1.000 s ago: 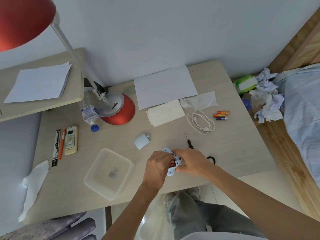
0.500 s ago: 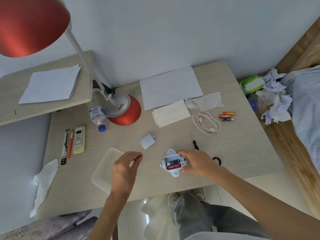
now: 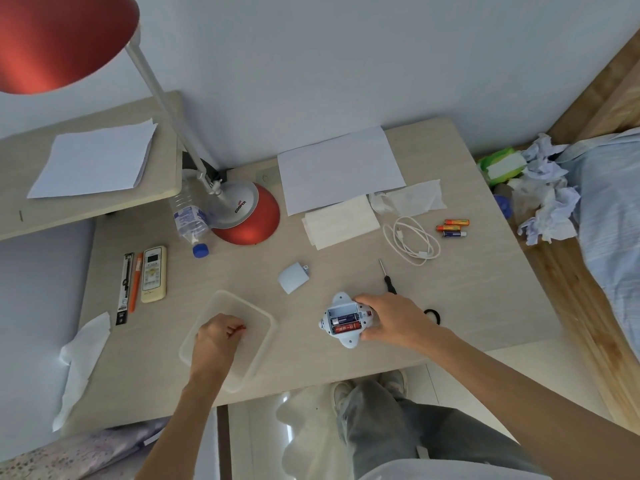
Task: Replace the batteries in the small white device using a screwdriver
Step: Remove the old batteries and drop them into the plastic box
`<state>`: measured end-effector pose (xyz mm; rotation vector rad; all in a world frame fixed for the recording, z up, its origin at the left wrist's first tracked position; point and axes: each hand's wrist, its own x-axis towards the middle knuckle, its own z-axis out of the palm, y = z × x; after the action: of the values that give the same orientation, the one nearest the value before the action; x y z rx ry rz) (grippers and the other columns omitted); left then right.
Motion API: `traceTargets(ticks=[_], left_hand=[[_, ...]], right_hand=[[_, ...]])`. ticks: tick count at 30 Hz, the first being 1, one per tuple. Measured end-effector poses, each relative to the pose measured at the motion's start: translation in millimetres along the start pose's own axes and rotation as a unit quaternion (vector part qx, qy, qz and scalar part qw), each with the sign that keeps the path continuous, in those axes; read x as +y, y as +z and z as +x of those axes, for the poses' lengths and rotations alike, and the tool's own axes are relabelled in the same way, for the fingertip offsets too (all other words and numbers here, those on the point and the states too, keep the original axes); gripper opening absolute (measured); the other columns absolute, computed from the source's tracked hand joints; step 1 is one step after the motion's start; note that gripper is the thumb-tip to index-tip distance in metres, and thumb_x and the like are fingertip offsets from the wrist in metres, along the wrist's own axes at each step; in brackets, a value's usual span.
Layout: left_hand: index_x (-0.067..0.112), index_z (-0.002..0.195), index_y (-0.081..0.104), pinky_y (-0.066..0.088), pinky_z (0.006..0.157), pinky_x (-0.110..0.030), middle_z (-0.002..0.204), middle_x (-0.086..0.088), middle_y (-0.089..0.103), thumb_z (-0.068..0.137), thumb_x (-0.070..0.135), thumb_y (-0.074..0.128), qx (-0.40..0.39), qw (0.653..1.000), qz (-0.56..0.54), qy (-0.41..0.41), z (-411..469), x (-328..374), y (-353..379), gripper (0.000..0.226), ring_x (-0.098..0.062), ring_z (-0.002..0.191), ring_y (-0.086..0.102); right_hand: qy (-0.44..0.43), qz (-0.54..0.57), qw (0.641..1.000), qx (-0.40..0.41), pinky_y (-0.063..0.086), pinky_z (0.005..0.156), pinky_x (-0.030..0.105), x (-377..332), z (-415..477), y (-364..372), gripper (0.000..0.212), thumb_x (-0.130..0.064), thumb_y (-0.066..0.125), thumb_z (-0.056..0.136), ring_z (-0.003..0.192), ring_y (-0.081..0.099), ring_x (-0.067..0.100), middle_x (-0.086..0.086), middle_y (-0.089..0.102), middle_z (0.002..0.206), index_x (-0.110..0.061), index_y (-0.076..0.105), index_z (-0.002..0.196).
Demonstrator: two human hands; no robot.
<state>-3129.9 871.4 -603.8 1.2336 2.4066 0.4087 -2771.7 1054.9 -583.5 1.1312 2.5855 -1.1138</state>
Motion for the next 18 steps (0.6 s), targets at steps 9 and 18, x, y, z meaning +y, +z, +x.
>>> traceTargets(ticks=[9,18], left_hand=[[0.014,0.110,0.078,0.061,0.085,-0.039,0.107,-0.002,0.074,0.094,0.016,0.079,0.085,0.992,0.028,0.093,-18.7,41.6,-25.3,0.016,-0.022,0.094,0.070],[0.004,0.143,0.057,0.055,0.106,-0.044,0.142,-0.017,0.060,0.104,0.029,0.066,0.090,0.946,0.131,0.282,-46.6,157.5,-8.2,0.047,-0.032,0.129,0.059]], right_hand=[[0.007,-0.007,1.000,-0.001,0.059,0.081,0.027,-0.3,-0.9,1.5,0.067,-0.050,0.081,0.083,0.091,0.069,0.008,-0.009,0.074,0.116,-0.030,0.054,0.140],[0.016,-0.014,1.000,-0.002,0.058,0.078,0.027,-0.2,-1.3,3.1,0.066,-0.049,0.079,0.084,0.089,0.069,0.010,-0.009,0.074,0.113,-0.030,0.054,0.141]])
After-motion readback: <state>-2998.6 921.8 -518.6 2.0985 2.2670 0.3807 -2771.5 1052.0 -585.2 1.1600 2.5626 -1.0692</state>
